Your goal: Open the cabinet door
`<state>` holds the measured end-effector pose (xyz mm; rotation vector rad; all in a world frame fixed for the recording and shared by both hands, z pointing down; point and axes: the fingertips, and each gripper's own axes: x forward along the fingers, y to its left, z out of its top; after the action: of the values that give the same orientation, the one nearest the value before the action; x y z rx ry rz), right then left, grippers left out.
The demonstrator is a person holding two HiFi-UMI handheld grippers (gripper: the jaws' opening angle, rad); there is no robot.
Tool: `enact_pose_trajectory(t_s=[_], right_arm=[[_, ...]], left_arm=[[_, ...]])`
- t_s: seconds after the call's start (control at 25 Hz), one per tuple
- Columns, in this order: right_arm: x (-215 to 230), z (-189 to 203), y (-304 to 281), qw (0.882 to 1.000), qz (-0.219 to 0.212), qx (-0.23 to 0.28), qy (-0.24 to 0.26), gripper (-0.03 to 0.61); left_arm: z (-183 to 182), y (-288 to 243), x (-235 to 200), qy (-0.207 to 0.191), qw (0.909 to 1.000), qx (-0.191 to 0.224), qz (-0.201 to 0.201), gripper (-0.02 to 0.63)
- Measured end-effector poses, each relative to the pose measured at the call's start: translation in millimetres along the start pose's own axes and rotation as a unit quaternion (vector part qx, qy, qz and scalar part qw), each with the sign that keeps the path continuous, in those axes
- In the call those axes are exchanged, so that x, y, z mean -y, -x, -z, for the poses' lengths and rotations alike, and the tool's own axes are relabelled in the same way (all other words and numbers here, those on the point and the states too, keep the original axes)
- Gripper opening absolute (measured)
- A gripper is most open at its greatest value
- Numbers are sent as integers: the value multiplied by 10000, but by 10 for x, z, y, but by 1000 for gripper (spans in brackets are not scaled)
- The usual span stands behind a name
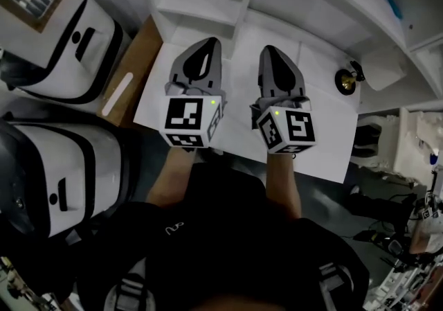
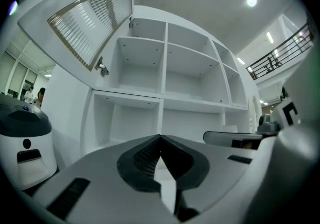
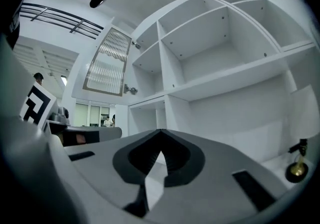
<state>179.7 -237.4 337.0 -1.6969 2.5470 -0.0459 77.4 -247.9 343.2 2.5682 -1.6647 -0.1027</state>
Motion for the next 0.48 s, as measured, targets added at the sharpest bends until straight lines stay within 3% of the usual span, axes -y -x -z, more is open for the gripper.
enact_pose_trajectory(t_s=[0.48], right_arm=[[337,57,199,9998,145,10,-107,18]], left_arm=[[63,-136,341,-196,9997,-106,141,11]])
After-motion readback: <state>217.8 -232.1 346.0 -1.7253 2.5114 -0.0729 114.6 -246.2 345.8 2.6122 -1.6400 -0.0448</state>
